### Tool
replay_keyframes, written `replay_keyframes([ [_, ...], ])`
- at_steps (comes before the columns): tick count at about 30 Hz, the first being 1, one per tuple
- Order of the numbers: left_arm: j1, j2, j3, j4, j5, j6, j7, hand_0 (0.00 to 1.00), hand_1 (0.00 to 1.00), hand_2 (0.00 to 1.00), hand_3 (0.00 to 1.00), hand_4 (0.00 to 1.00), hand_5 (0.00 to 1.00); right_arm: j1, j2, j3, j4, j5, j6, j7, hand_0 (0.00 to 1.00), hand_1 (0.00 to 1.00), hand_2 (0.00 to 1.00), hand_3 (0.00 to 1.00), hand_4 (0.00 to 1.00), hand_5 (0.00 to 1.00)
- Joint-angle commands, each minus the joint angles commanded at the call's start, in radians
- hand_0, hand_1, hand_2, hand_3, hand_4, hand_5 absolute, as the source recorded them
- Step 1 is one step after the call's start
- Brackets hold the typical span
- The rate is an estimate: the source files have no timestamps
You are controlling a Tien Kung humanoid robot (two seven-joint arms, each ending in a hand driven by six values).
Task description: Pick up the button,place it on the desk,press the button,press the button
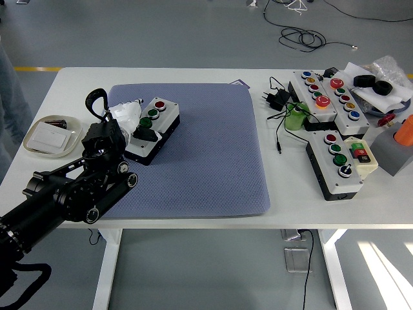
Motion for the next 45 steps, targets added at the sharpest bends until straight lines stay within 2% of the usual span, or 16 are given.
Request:
replay_keyframes([
  [1,-0.008,-0.006,0.011,0.017,-0.001,0.006,0.0,0.786,0.952,0.998,0.998,0.998,0.44,0.0,0.0,0.002,0.0,-0.003,-0.001,0.0,0.787,0.797,0.817,0.751,0.412,0.479],
  [2,-0.01,-0.007,0.014,0.022,-0.001,0.007,0.0,0.687,0.868,0.959,0.998,0.968,0.363,0.0,0.0,0.002,0.0,-0.004,-0.001,0.0,0.787,0.797,0.817,0.751,0.412,0.479],
  [7,-0.021,-0.017,0.048,0.064,0.012,0.035,0.0,0.687,0.868,0.959,0.998,0.968,0.363,0.0,-0.002,0.005,0.0,-0.014,-0.002,-0.002,0.787,0.797,0.817,0.751,0.412,0.479],
  [8,-0.023,-0.018,0.053,0.073,0.014,0.038,0.0,0.673,0.862,0.951,0.998,0.947,0.321,0.0,-0.002,0.006,0.0,-0.016,-0.003,-0.003,0.787,0.797,0.817,0.751,0.412,0.479],
  [11,-0.026,-0.02,0.069,0.092,0.022,0.054,0.0,0.673,0.862,0.951,0.998,0.947,0.321,0.001,-0.003,0.008,0.0,-0.017,-0.003,-0.002,0.787,0.797,0.817,0.751,0.412,0.479],
  [19,-0.03,-0.02,0.085,0.112,0.067,0.082,0.0,0.638,0.831,0.952,0.998,0.94,0.309,0.0,-0.004,0.008,0.0,-0.021,-0.004,-0.002,0.787,0.797,0.817,0.751,0.412,0.479],
  [20,-0.03,-0.02,0.085,0.112,0.068,0.082,0.0,0.515,0.683,0.807,0.998,0.935,0.296,0.0,-0.004,0.008,0.0,-0.022,-0.004,-0.002,0.787,0.797,0.817,0.751,0.412,0.479],
  [25,-0.03,-0.018,0.097,0.129,0.095,0.06,0.0,0.515,0.683,0.807,0.998,0.935,0.296,0.0,-0.005,0.01,0.0,-0.029,-0.005,-0.003,0.787,0.797,0.817,0.751,0.412,0.479],
  [26,-0.031,-0.018,0.1,0.133,0.094,0.056,0.0,0.402,0.555,0.625,0.998,0.875,0.187,0.0,-0.005,0.01,0.0,-0.029,-0.005,-0.003,0.787,0.797,0.817,0.751,0.412,0.479],
  [31,-0.029,-0.016,0.116,0.152,0.08,0.055,0.0,0.402,0.555,0.625,0.998,0.875,0.187,0.001,-0.005,0.009,0.0,-0.025,-0.006,-0.001,0.787,0.797,0.817,0.751,0.412,0.479],
  [32,-0.027,-0.016,0.119,0.155,0.081,0.059,0.0,0.285,0.45,0.493,0.998,0.845,0.135,0.001,-0.005,0.01,0.0,-0.026,-0.007,-0.002,0.787,0.797,0.817,0.751,0.412,0.479],
  [37,-0.022,-0.014,0.124,0.156,0.087,0.077,0.0,0.285,0.45,0.493,0.998,0.845,0.135,0.0,-0.005,0.01,0.0,-0.025,-0.007,-0.002,0.787,0.797,0.817,0.751,0.412,0.479],
  [38,-0.022,-0.014,0.122,0.156,0.09,0.081,0.0,0.276,0.389,0.408,0.998,0.841,0.141,0.0,-0.005,0.009,0.0,-0.025,-0.007,-0.002,0.787,0.797,0.817,0.751,0.412,0.479],
  [43,-0.022,-0.011,0.114,0.159,0.111,0.092,0.0,0.276,0.389,0.408,0.998,0.841,0.141,0.0,-0.004,0.009,0.0,-0.025,-0.007,-0.004,0.787,0.797,0.817,0.751,0.412,0.479],
  [44,-0.022,-0.011,0.112,0.161,0.117,0.094,0.0,0.311,0.401,0.399,0.758,0.763,0.061,0.0,-0.004,0.008,0.0,-0.025,-0.007,-0.004,0.787,0.797,0.817,0.751,0.412,0.479],
  [45,-0.022,-0.01,0.112,0.163,0.117,0.093,0.0,0.311,0.401,0.399,0.758,0.763,0.061,0.0,-0.004,0.008,0.0,-0.025,-0.007,-0.003,0.787,0.797,0.817,0.751,0.412,0.479],
])
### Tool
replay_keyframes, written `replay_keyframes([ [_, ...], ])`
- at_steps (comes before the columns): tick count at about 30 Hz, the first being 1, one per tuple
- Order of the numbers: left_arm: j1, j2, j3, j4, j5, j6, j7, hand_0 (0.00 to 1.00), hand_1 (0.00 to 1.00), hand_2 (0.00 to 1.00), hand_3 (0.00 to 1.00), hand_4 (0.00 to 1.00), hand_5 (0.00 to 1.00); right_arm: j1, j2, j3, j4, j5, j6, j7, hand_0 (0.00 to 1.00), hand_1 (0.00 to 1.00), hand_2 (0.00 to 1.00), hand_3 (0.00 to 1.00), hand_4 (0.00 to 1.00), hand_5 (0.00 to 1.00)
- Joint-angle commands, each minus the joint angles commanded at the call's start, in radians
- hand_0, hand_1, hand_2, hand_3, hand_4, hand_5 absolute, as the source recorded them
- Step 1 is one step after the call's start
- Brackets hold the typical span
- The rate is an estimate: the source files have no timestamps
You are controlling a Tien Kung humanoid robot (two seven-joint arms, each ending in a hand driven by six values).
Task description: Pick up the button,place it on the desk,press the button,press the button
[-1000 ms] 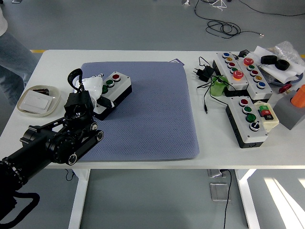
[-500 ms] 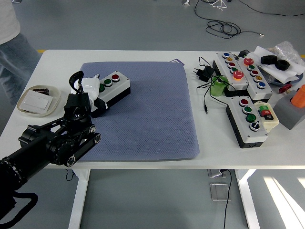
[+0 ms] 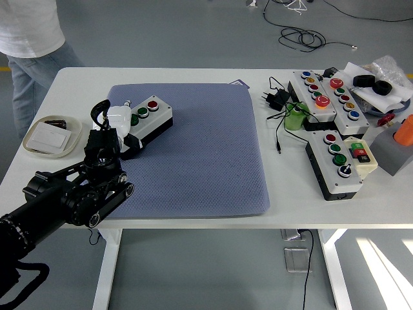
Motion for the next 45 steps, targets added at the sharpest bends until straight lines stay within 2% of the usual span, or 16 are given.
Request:
replay_keyframes([
  [4,0.002,0.001,0.001,0.004,0.0,0.001,0.0,0.311,0.401,0.399,0.758,0.763,0.061,0.0,0.0,0.002,0.0,-0.003,0.0,-0.001,0.787,0.797,0.817,0.751,0.412,0.479],
  [5,0.004,0.001,0.001,0.005,-0.001,0.006,0.0,0.287,0.364,0.354,0.567,0.683,0.008,0.0,0.0,0.001,0.0,-0.002,0.001,0.0,0.787,0.797,0.817,0.751,0.412,0.479],
  [10,0.009,0.003,-0.001,0.007,0.003,0.024,0.0,0.287,0.364,0.354,0.567,0.683,0.008,-0.001,0.0,0.002,0.0,-0.001,0.0,0.001,0.787,0.797,0.817,0.751,0.412,0.479],
  [11,0.01,0.004,-0.002,0.005,0.003,0.027,0.0,0.283,0.346,0.34,0.495,0.645,0.019,-0.001,0.001,0.002,0.0,-0.001,0.0,0.001,0.787,0.797,0.817,0.751,0.412,0.479],
  [16,0.015,0.01,-0.015,-0.013,0.006,0.06,0.0,0.283,0.346,0.34,0.495,0.645,0.019,-0.001,0.001,0.002,0.0,0.0,0.0,0.001,0.787,0.797,0.817,0.751,0.412,0.479],
  [17,0.018,0.014,-0.02,-0.023,0.007,0.074,-0.013,0.281,0.325,0.301,0.429,0.555,0.002,0.0,0.001,0.003,0.0,-0.001,0.0,0.001,0.787,0.797,0.817,0.751,0.412,0.479],
  [22,0.027,0.029,-0.037,-0.06,-0.002,0.12,-0.088,0.281,0.325,0.301,0.429,0.555,0.002,-0.001,0.001,0.002,0.0,0.002,0.0,0.001,0.787,0.797,0.817,0.751,0.412,0.479],
  [23,0.028,0.034,-0.041,-0.066,-0.006,0.127,-0.095,0.29,0.315,0.278,0.389,0.498,0.002,-0.001,0.001,0.002,0.0,0.001,0.0,0.001,0.787,0.797,0.817,0.751,0.412,0.479],
  [26,0.028,0.06,-0.059,-0.128,-0.013,0.151,-0.215,0.29,0.315,0.278,0.389,0.498,0.002,-0.002,0.0,0.004,0.0,-0.002,0.0,0.001,0.787,0.797,0.817,0.751,0.412,0.479],
  [28,0.024,0.074,-0.062,-0.155,-0.024,0.139,-0.284,0.29,0.315,0.278,0.389,0.498,0.002,-0.001,0.001,0.006,0.0,-0.001,-0.001,0.0,0.787,0.797,0.817,0.751,0.412,0.479],
  [30,0.018,0.092,-0.068,-0.181,-0.042,0.097,-0.361,0.259,0.308,0.269,0.379,0.516,0.002,-0.001,0.001,0.006,0.0,-0.001,-0.001,0.0,0.787,0.797,0.817,0.751,0.412,0.479],
  [34,-0.009,0.13,-0.055,-0.204,-0.117,-0.048,-0.523,0.259,0.308,0.269,0.379,0.516,0.002,-0.002,0.001,0.009,0.0,-0.004,0.0,-0.001,0.787,0.797,0.817,0.751,0.412,0.479],
  [36,-0.018,0.141,-0.049,-0.206,-0.129,-0.13,-0.607,0.242,0.326,0.292,0.4,0.563,0.002,-0.002,0.001,0.008,0.0,-0.003,0.0,-0.001,0.787,0.797,0.817,0.751,0.412,0.479],
  [37,-0.019,0.145,-0.05,-0.207,-0.125,-0.151,-0.637,0.242,0.326,0.292,0.4,0.563,0.002,-0.003,0.001,0.008,0.0,-0.003,0.0,0.0,0.787,0.797,0.817,0.751,0.412,0.479],
  [40,-0.018,0.151,-0.05,-0.216,-0.087,-0.154,-0.689,0.242,0.326,0.292,0.4,0.563,0.002,-0.004,0.001,0.008,0.0,-0.004,0.0,-0.001,0.787,0.797,0.817,0.751,0.412,0.479],
  [45,-0.016,0.155,-0.036,-0.229,-0.009,-0.147,-0.727,0.258,0.333,0.3,0.407,0.578,0.002,-0.004,0.001,0.009,0.0,-0.006,0.0,-0.002,0.787,0.797,0.817,0.751,0.412,0.479],
])
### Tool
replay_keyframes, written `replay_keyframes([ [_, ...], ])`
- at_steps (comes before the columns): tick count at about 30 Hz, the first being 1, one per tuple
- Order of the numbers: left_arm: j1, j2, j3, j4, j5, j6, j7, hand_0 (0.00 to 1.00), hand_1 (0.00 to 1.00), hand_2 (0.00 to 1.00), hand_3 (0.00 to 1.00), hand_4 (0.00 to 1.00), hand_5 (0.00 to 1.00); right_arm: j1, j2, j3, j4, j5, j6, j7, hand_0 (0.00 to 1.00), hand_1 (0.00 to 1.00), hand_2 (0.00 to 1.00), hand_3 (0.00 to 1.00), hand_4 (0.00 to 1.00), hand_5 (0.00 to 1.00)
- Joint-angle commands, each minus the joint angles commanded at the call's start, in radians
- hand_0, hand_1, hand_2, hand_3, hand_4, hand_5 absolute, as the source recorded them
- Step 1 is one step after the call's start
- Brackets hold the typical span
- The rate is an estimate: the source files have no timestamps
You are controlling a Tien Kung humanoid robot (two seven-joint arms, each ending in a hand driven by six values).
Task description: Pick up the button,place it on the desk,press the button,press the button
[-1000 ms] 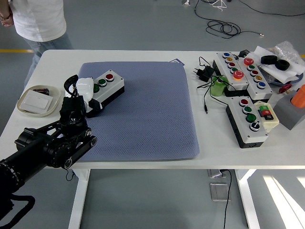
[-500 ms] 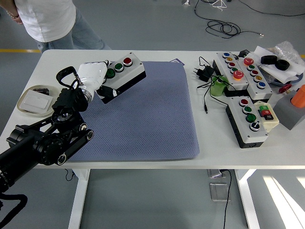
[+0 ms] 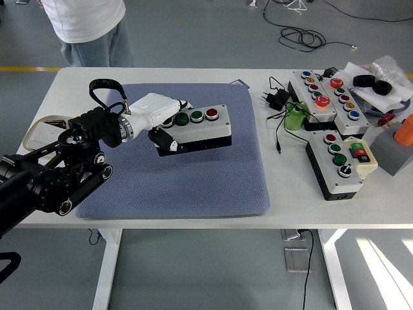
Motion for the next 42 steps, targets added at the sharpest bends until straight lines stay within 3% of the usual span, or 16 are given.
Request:
replay_keyframes([
  [9,0.013,-0.011,0.018,0.026,0.074,0.026,0.006,0.252,0.339,0.318,0.431,0.616,0.002,0.001,0.001,-0.002,0.0,0.002,0.0,-0.001,0.787,0.797,0.817,0.751,0.412,0.479],
  [19,0.018,-0.016,0.033,0.088,0.048,0.018,0.004,0.249,0.349,0.33,0.435,0.669,0.027,0.001,-0.002,0.003,0.0,-0.008,0.0,-0.001,0.787,0.797,0.817,0.751,0.412,0.479],
  [20,0.018,-0.017,0.035,0.091,0.046,0.021,0.003,0.29,0.441,0.445,0.48,0.732,0.053,0.001,-0.002,0.003,0.0,-0.008,0.0,-0.001,0.787,0.797,0.817,0.751,0.412,0.479],
  [25,0.019,-0.018,0.042,0.101,0.053,0.033,0.001,0.29,0.441,0.445,0.48,0.732,0.053,0.002,-0.003,0.006,0.0,-0.013,-0.001,-0.001,0.787,0.797,0.817,0.751,0.412,0.479],
  [26,0.02,-0.018,0.042,0.101,0.055,0.035,0.002,0.344,0.524,0.598,0.532,0.808,0.117,0.001,-0.003,0.006,0.0,-0.012,-0.001,-0.001,0.787,0.797,0.817,0.751,0.412,0.479],
  [32,0.022,-0.016,0.041,0.104,0.059,0.039,0.001,0.344,0.524,0.598,0.532,0.808,0.117,0.001,-0.003,0.007,0.0,-0.011,-0.002,-0.001,0.787,0.797,0.817,0.751,0.412,0.479],
  [33,0.022,-0.016,0.041,0.105,0.058,0.039,0.001,0.532,0.673,0.729,0.673,0.797,0.098,0.001,-0.003,0.007,0.0,-0.009,-0.002,-0.001,0.787,0.797,0.817,0.751,0.412,0.479],
  [38,0.026,-0.015,0.041,0.105,0.052,0.037,-0.003,0.532,0.673,0.729,0.673,0.797,0.098,0.001,-0.003,0.008,0.0,-0.011,-0.002,-0.001,0.787,0.797,0.817,0.751,0.412,0.479],
  [39,0.027,-0.015,0.042,0.104,0.052,0.04,-0.003,0.717,0.781,0.8,0.736,0.804,0.108,0.001,-0.003,0.007,0.0,-0.01,-0.002,-0.001,0.787,0.797,0.817,0.751,0.412,0.479],
  [42,0.028,-0.017,0.043,0.105,0.058,0.044,-0.001,0.717,0.781,0.8,0.736,0.804,0.108,0.001,-0.003,0.007,0.0,-0.011,-0.002,0.0,0.787,0.797,0.817,0.751,0.412,0.479],
])
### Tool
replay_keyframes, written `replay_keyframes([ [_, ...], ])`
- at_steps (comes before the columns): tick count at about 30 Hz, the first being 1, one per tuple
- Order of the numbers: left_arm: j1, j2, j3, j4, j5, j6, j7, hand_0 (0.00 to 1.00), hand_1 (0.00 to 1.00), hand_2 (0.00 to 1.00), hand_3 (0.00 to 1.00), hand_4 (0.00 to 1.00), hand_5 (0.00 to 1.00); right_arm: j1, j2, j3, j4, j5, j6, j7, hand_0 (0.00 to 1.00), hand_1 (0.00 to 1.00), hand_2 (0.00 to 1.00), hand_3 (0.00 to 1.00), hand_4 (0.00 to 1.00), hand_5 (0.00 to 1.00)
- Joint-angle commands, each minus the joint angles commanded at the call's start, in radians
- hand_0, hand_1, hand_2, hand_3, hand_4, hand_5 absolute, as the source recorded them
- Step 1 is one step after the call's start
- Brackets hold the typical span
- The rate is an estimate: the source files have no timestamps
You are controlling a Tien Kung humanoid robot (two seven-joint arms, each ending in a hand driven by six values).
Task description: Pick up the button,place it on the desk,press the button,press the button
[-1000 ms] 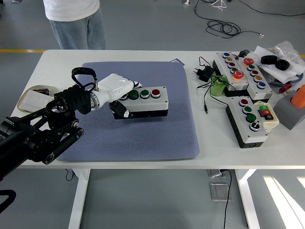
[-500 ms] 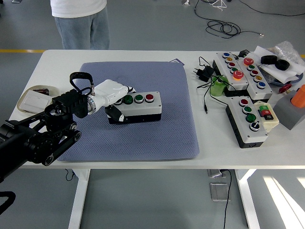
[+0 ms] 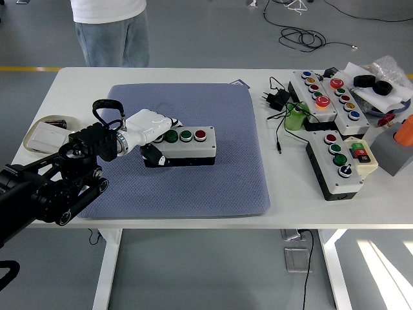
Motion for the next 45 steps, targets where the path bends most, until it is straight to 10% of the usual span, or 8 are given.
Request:
replay_keyframes([
  [30,0.043,0.024,-0.085,-0.083,-0.018,-0.098,-0.016,0.936,0.998,0.998,0.927,0.847,0.163,0.0,-0.002,0.001,0.0,-0.004,-0.001,-0.002,0.787,0.797,0.817,0.751,0.412,0.479],
  [36,0.074,0.033,-0.151,-0.155,0.015,-0.139,0.007,0.938,0.998,0.998,0.933,0.862,0.167,-0.001,-0.001,0.002,0.0,-0.003,-0.002,-0.001,0.787,0.797,0.817,0.751,0.412,0.479],
  [40,0.132,0.048,-0.274,-0.311,0.123,-0.257,0.046,0.937,0.992,0.998,0.938,0.869,0.186,-0.003,0.0,-0.001,0.0,0.009,-0.003,0.002,0.787,0.797,0.817,0.751,0.412,0.479],
  [44,0.164,0.062,-0.333,-0.448,0.152,-0.254,0.086,0.937,0.992,0.998,0.938,0.869,0.186,-0.002,-0.002,-0.002,0.0,-0.009,0.001,-0.003,0.787,0.797,0.817,0.751,0.412,0.479],
  [45,0.179,0.068,-0.343,-0.478,0.151,-0.24,0.105,0.732,0.817,0.936,0.998,0.856,0.186,-0.004,-0.002,-0.003,0.0,-0.002,0.0,-0.001,0.787,0.797,0.817,0.751,0.412,0.479],
])
